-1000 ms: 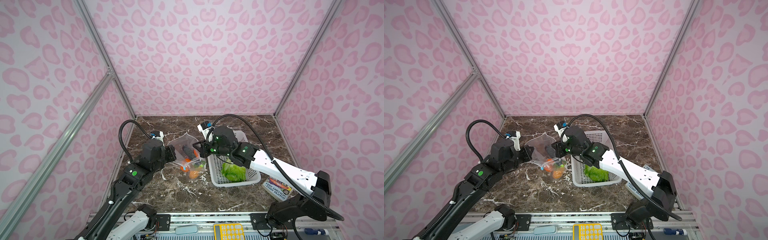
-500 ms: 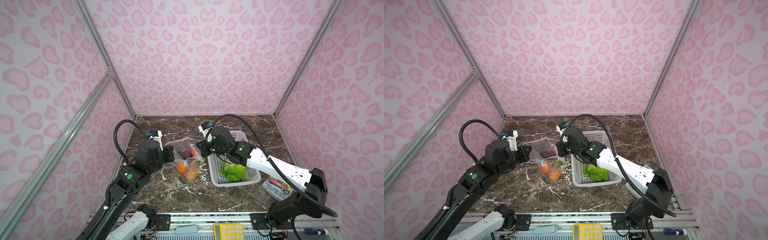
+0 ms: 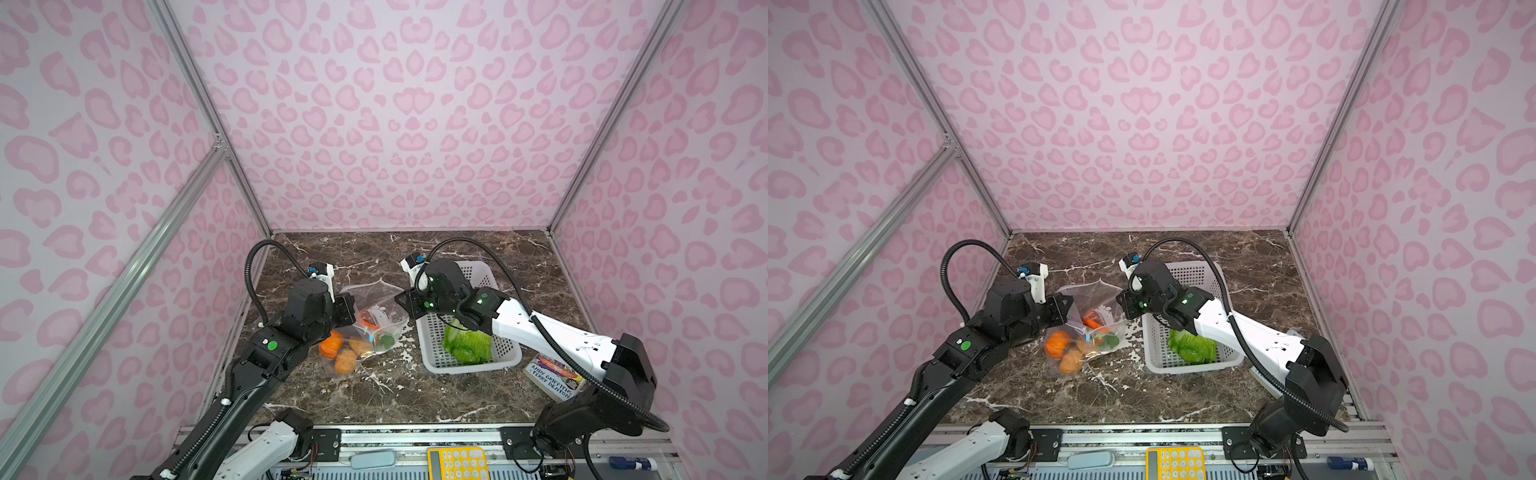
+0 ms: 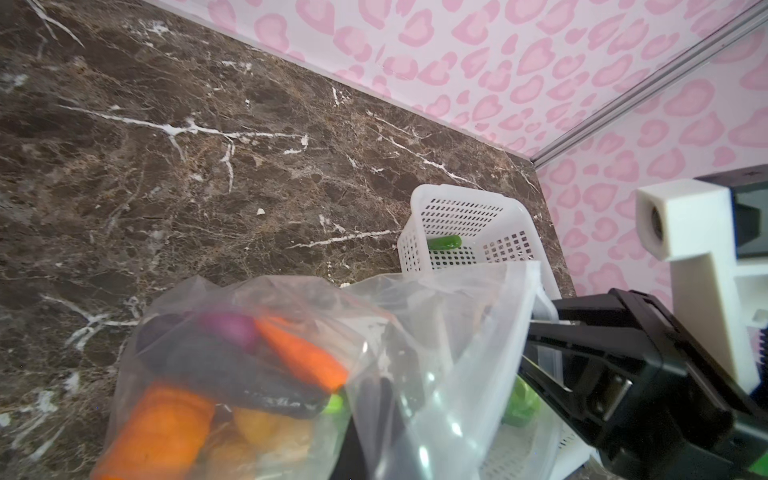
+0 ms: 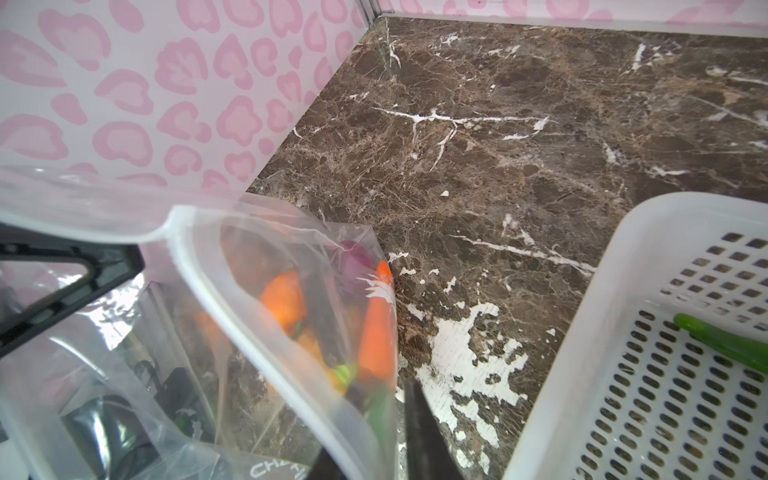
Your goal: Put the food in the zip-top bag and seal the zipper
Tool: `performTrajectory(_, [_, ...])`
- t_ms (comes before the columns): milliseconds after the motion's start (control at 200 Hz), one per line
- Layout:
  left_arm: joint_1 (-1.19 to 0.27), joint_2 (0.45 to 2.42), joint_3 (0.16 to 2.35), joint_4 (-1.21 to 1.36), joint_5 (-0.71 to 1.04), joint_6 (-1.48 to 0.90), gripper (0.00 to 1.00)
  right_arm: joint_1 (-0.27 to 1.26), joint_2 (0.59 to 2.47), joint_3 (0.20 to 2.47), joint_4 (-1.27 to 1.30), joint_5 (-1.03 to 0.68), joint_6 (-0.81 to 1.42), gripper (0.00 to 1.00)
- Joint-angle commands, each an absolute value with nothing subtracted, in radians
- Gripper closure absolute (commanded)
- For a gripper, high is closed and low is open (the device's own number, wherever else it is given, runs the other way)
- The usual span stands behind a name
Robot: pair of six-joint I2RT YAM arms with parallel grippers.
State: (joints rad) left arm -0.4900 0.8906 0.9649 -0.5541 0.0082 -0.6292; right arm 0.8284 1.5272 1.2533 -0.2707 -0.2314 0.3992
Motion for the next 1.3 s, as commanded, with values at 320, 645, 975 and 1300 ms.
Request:
performTrajectory(320, [-0.488, 0.932, 0.972, -0.470, 0.129, -0.638, 0.97, 0.596, 1.437, 1.248, -0.417, -0.190, 0.224, 0.53])
performTrajectory(645, [-0.488, 0.935, 0.989, -0.481, 0.137, -0.656, 0.97, 0.497, 1.560, 1.288, -0.606, -0.112, -0.079, 0.49])
performTrajectory(975, [-0.488, 0.953, 1.000, -0.486, 0.133, -0.651, 0.97, 0.527, 1.844, 1.477, -0.740, -0.046, -0.246, 0.49])
performTrajectory(1300, [-0.488, 0.953, 1.000, -0.453, 0.112, -0.627, 0.97, 0.537, 2.051, 1.655, -0.808, 0.031, -0.334, 0.49])
